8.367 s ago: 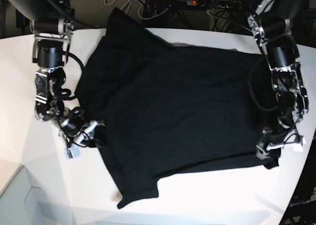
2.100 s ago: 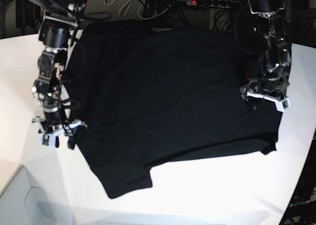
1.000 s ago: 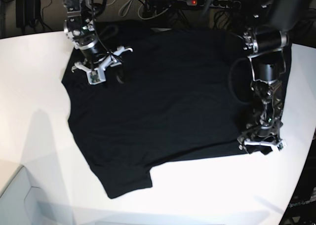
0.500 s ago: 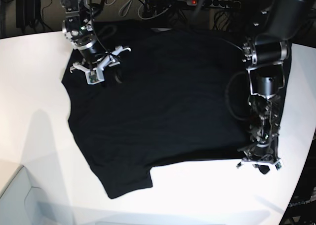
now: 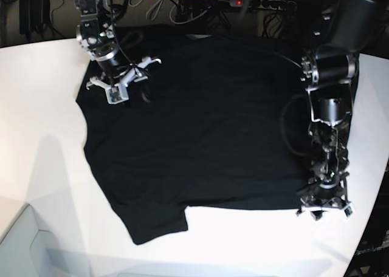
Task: Layout the t-shirt on the table in an organized manner, then fold the t-shirt properly
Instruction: 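Slide the left gripper along the shirt's side edge and regrasp, then pull the shirt's shoulder edge outward with both grippers to flatten it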
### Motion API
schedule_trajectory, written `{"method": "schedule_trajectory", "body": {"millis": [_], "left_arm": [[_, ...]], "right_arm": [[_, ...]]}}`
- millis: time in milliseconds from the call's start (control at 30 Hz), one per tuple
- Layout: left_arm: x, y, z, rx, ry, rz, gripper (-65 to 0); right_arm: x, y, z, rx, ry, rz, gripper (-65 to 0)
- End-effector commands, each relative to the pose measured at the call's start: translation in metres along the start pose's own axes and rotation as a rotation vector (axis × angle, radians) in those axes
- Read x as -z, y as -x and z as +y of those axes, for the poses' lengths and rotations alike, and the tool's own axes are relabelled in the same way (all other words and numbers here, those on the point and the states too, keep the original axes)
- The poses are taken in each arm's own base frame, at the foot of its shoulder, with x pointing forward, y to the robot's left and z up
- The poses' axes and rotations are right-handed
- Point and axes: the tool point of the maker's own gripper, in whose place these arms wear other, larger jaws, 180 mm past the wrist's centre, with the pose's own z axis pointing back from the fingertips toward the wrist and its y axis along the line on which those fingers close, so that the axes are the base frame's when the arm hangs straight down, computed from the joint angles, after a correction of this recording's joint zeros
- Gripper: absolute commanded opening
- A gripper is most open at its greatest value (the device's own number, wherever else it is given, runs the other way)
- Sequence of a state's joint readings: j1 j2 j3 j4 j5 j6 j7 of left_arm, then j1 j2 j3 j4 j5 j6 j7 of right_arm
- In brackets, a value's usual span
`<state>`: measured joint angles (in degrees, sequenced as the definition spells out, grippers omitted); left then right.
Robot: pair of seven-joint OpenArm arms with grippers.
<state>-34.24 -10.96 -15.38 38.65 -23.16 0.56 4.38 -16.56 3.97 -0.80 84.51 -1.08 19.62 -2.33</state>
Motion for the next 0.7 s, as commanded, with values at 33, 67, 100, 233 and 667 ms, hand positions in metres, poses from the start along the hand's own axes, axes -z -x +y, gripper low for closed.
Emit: {"method": "schedule_trajectory", "body": {"millis": [33, 67, 100, 233, 667], "left_arm": [[-0.008, -0.026, -0.003, 0.005, 0.029, -0.076, -40.0], [-0.014, -0.027, -0.005, -0.003, 0.045, -0.076, -40.0], [-0.020, -0.023, -0.006, -0.017, 0.058, -0.060, -39.7], [-0.057, -0.016, 0.011, -0.125, 0.089, -0.029, -35.7], [-0.153, 0.105, 0.094, -0.122, -0.037, 0.264, -20.6]], "right_arm": [[-0.002, -0.027, -0.013, -0.011, 0.026, -0.083, -31.8], [-0.004, -0.030, -0.018, -0.013, 0.040, -0.092, -31.7], [-0.006, -0.035, -0.020, -0.012, 0.049, -0.105, -31.7], [-0.012, -0.051, -0.030, -0.021, 0.082, -0.144, -30.8], [-0.016, -0.023, -0.042, 0.009, 0.115, -0.081, -24.1]]}}
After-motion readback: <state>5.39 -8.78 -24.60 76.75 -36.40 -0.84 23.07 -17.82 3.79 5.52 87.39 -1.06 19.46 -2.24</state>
